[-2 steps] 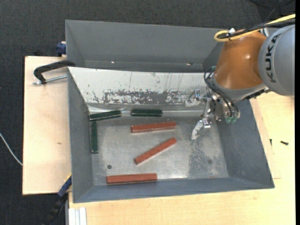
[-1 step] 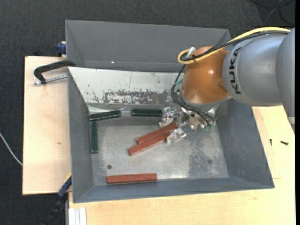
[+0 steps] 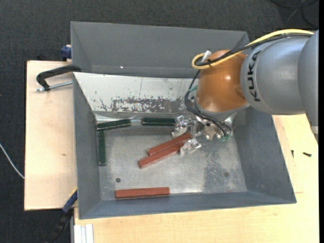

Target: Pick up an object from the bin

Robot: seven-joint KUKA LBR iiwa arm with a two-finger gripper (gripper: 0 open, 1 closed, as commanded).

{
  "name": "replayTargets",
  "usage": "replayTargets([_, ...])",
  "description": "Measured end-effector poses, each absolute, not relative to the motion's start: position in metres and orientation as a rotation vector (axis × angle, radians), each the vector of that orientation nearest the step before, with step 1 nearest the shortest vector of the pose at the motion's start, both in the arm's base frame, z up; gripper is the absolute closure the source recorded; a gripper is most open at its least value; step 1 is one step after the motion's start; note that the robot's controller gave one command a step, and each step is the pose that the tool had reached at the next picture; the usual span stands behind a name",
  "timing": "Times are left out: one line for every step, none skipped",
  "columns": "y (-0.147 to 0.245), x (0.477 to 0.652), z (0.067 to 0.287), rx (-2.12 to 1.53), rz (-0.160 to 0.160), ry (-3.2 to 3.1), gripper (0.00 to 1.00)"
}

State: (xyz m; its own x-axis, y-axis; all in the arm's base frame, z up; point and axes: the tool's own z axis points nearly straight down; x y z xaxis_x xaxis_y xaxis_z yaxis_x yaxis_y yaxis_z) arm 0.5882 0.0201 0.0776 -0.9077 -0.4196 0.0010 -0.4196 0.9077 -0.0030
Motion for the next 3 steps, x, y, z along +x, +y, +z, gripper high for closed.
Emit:
replayTargets([0.02,0.588,0.078,0.675,0.005,-3.068,1.0])
replayTargets([0.038,0.583,0.116,0.923,0.002,-3.014,1.0])
replayTargets([-0.015,0.563,0.256,0.986,0.002,-2.989,1.0])
